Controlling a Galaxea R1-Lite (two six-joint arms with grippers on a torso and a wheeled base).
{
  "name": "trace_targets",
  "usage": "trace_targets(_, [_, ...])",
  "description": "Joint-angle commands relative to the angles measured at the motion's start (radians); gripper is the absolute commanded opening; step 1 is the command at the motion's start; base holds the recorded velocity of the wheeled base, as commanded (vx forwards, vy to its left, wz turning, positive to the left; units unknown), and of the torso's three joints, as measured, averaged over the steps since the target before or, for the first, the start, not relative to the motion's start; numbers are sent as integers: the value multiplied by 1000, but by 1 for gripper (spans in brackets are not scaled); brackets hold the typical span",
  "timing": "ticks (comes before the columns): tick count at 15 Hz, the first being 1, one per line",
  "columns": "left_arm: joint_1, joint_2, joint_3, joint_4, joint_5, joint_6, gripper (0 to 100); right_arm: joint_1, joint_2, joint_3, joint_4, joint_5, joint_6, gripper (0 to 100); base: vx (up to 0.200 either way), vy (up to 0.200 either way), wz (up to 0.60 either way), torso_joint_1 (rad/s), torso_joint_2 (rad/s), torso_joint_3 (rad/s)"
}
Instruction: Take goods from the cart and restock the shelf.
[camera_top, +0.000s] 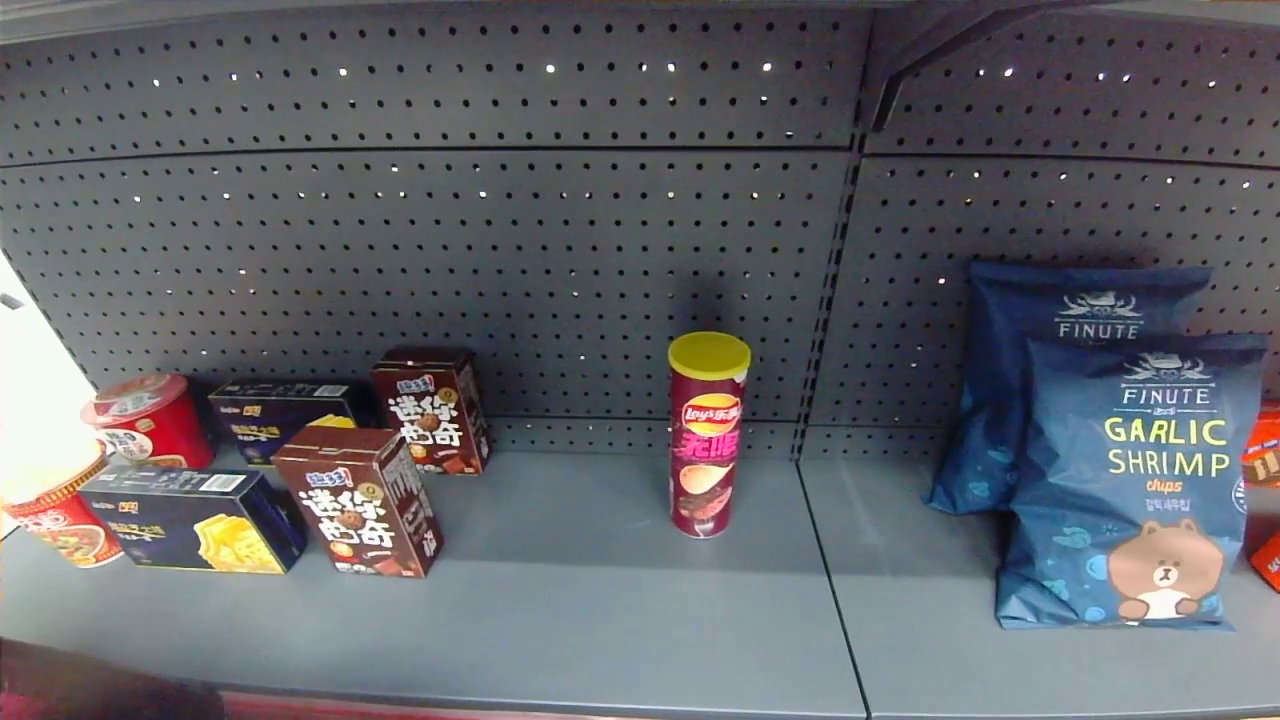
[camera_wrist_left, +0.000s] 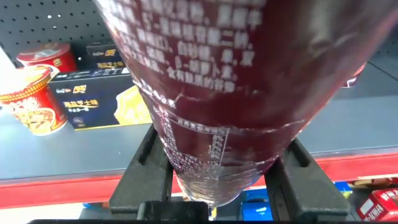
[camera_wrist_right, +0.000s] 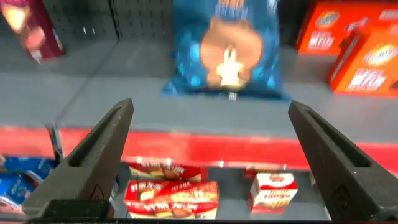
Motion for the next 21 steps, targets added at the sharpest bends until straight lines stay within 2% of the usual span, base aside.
trace_targets(1, [0,14,1,0,0,1,0,45,392,-266,-35,58,27,100,0,0,0,0,0,0])
trace_targets(2, [0,12,2,0,0,5,0,150,416,-264,-49,157,24,100,0,0,0,0,0,0])
trace_targets(6, [-3,34,-16,0,2,3,0,372,637,-418,-76,189,59,100,0,0,0,0,0,0])
trace_targets(7, [-3,43,-18,0,2,3,0,403,711,-428,-139,188,49,100,0,0,0,0,0,0])
trace_targets(8, [-3,44,-19,-2,2,3,0,452,834,-421,-306,193,47,100,0,0,0,0,0,0])
trace_targets(10, [-3,46,-24,0,0,3,0,466,969,-418,-426,208,42,100,0,0,0,0,0,0])
trace_targets(13, [-2,43,-41,0,2,3,0,458,1200,-428,-593,367,-30,100,0,0,0,0,0,0])
trace_targets(15, [-2,44,-45,0,2,3,0,443,1321,-444,-696,528,-37,100,0,0,0,0,0,0])
trace_targets(17, [-2,44,-51,0,2,3,0,438,1447,-467,-797,613,-56,100,0,0,0,0,0,0])
trace_targets(21, [-2,46,-56,1,2,0,0,413,1613,-600,-833,711,-56,100,0,0,0,0,0,0])
